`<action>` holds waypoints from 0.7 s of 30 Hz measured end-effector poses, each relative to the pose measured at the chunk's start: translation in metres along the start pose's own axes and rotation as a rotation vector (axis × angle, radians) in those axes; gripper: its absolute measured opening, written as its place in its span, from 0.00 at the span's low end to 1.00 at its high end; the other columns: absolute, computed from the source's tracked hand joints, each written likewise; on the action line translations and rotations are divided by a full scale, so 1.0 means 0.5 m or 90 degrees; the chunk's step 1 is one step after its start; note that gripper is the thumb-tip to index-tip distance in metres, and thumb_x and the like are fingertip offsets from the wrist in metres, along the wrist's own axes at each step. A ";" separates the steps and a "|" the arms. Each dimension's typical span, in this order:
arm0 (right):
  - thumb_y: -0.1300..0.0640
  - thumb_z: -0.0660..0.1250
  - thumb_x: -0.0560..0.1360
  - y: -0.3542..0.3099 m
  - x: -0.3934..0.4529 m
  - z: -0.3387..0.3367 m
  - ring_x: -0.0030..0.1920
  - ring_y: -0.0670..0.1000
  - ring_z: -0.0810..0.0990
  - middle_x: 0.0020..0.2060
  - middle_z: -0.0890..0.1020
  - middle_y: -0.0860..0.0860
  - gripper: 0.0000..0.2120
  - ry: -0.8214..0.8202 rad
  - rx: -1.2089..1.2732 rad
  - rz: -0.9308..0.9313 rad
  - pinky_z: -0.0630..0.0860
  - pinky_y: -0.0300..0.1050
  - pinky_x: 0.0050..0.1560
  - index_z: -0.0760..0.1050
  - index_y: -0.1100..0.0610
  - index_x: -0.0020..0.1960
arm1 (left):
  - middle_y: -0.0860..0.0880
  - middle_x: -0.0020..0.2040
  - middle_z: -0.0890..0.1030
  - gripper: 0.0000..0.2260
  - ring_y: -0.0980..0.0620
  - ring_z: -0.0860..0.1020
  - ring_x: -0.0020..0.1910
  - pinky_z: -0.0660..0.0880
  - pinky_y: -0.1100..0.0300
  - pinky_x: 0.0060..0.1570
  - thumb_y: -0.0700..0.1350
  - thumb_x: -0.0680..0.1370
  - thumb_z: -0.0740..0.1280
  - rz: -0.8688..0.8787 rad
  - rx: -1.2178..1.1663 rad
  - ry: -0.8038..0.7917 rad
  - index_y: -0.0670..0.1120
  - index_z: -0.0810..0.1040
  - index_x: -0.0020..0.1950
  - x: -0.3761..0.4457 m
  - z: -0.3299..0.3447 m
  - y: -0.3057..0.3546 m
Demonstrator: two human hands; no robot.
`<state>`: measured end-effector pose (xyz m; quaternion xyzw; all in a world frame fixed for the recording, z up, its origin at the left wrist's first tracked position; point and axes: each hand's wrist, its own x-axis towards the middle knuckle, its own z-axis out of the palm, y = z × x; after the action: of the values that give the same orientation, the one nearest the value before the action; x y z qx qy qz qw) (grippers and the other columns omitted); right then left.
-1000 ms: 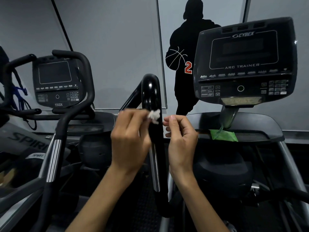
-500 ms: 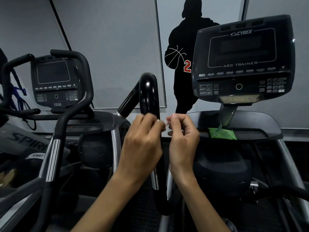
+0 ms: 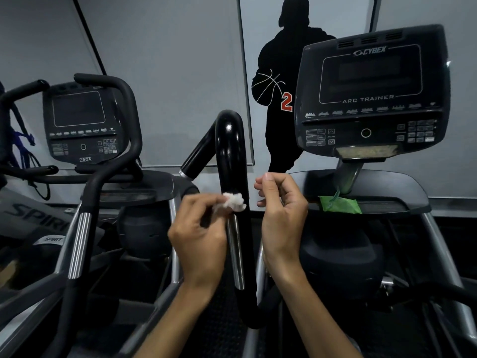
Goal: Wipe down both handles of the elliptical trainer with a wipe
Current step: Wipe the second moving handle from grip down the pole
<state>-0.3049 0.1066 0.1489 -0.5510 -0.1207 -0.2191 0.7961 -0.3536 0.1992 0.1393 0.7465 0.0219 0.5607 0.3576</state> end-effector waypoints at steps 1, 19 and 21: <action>0.53 0.64 0.80 -0.002 -0.001 0.003 0.45 0.43 0.83 0.40 0.85 0.44 0.10 -0.003 0.003 -0.001 0.80 0.55 0.49 0.80 0.55 0.44 | 0.54 0.42 0.80 0.11 0.60 0.78 0.42 0.72 0.70 0.44 0.34 0.72 0.76 -0.018 -0.015 0.008 0.50 0.83 0.46 0.018 0.002 -0.001; 0.56 0.65 0.81 -0.013 -0.010 0.019 0.43 0.43 0.81 0.40 0.83 0.46 0.08 -0.029 -0.004 -0.044 0.78 0.48 0.45 0.80 0.54 0.45 | 0.54 0.40 0.81 0.08 0.60 0.78 0.38 0.75 0.66 0.41 0.38 0.77 0.74 -0.126 -0.259 -0.029 0.51 0.80 0.47 0.106 0.031 -0.035; 0.57 0.65 0.81 -0.010 -0.011 0.017 0.44 0.44 0.81 0.41 0.84 0.46 0.08 -0.037 -0.004 -0.049 0.77 0.47 0.45 0.80 0.54 0.45 | 0.53 0.40 0.81 0.04 0.61 0.77 0.38 0.75 0.68 0.41 0.41 0.77 0.73 -0.138 -0.273 -0.033 0.49 0.81 0.48 0.082 0.026 -0.038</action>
<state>-0.3115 0.1141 0.1537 -0.5548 -0.1640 -0.2337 0.7815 -0.3203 0.2243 0.1607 0.6611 -0.0266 0.4913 0.5665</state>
